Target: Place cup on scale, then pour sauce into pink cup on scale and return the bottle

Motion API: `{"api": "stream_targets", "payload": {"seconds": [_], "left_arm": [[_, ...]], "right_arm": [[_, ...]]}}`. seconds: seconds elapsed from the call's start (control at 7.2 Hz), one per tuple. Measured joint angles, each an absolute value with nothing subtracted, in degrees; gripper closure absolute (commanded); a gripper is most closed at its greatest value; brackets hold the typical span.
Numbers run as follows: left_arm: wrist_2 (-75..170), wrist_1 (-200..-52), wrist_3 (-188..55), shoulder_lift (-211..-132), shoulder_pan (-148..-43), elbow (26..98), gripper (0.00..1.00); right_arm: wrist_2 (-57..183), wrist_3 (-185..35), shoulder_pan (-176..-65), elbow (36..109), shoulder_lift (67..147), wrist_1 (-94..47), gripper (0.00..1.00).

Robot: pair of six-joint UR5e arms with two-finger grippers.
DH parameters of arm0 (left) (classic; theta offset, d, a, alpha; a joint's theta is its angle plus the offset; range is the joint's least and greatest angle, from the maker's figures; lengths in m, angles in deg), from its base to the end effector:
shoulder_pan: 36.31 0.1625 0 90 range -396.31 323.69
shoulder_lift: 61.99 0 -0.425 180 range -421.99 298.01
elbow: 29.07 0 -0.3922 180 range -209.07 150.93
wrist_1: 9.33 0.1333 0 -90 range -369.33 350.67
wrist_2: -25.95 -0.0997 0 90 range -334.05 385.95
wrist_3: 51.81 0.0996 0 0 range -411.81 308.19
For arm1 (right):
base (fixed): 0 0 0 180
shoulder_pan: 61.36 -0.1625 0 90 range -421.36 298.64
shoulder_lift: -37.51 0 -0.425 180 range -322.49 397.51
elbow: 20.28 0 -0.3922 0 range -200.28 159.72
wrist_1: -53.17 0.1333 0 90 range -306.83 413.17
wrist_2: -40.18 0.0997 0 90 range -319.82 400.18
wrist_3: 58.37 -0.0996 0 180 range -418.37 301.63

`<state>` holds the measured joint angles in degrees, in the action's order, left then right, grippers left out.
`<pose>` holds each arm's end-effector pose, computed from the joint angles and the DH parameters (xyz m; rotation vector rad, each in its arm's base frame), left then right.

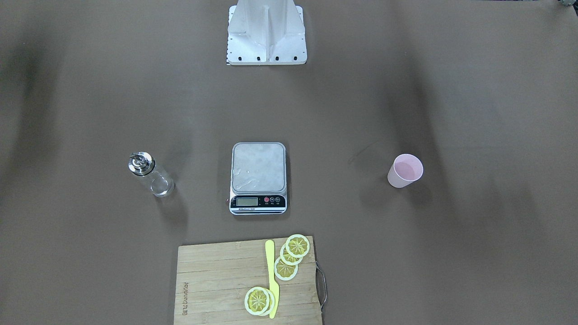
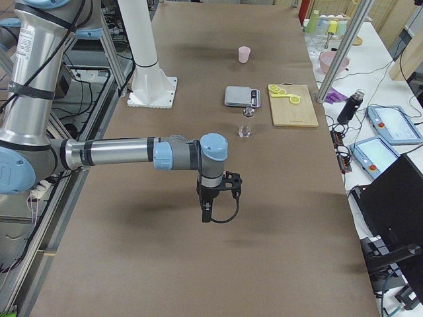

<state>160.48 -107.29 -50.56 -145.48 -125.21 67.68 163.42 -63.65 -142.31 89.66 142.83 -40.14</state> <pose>-0.0547 -0.4540 0.6392 0.1369 0.7759 0.0945 0.0179 -0.3879 0.6218 -0.0503 -0.5785 -0.0706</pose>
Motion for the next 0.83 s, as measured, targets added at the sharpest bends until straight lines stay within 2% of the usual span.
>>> {"api": "stream_targets", "payload": {"seconds": [0.83], "left_arm": [[160.0, -107.8, -49.9, -143.5, -125.4, 71.9, 0.0]], "right_arm": [[164.3, -63.8, -142.2, 90.1, 142.1, -39.9, 0.0]]}}
